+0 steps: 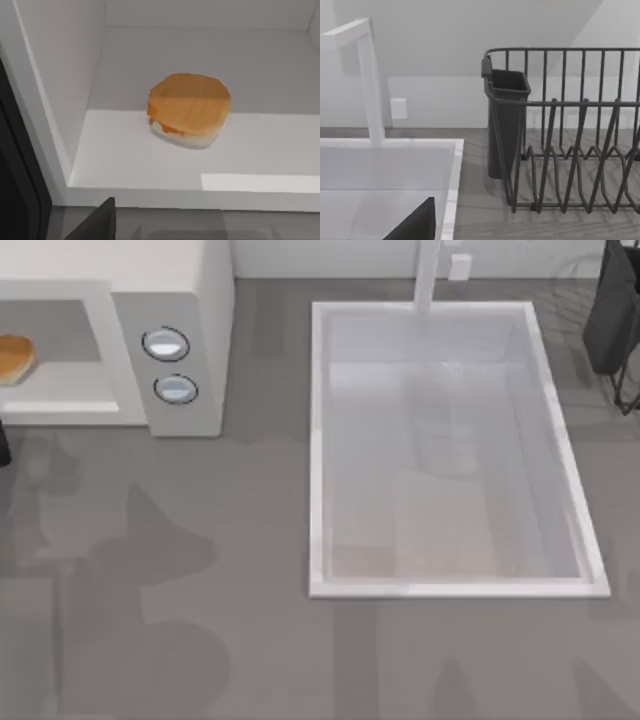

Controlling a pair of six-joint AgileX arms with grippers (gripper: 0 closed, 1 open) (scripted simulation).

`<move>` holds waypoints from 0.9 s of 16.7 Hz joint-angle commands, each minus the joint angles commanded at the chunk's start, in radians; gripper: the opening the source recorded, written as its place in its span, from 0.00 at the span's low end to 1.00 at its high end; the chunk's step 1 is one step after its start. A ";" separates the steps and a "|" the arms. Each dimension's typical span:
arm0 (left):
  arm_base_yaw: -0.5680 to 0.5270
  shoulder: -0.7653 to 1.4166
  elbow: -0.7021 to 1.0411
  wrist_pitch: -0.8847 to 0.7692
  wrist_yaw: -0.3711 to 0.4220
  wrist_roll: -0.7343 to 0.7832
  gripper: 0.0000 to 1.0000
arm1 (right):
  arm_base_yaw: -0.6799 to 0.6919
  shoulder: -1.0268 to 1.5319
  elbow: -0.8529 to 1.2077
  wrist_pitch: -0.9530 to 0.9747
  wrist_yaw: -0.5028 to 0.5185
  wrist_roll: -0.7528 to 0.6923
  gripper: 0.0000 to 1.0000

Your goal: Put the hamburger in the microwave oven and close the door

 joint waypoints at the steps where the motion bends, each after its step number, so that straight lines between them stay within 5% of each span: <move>1: 0.000 -0.035 0.011 -0.039 0.000 0.000 1.00 | 0.000 0.000 0.000 0.000 0.000 0.000 1.00; 10: -0.009 -0.117 0.011 -0.110 -0.010 -0.004 1.00 | 0.000 0.000 0.000 0.000 0.000 0.000 1.00; 15: -0.068 -0.377 -0.100 -0.216 -0.066 -0.025 1.00 | 0.000 0.000 0.000 0.000 0.000 0.000 1.00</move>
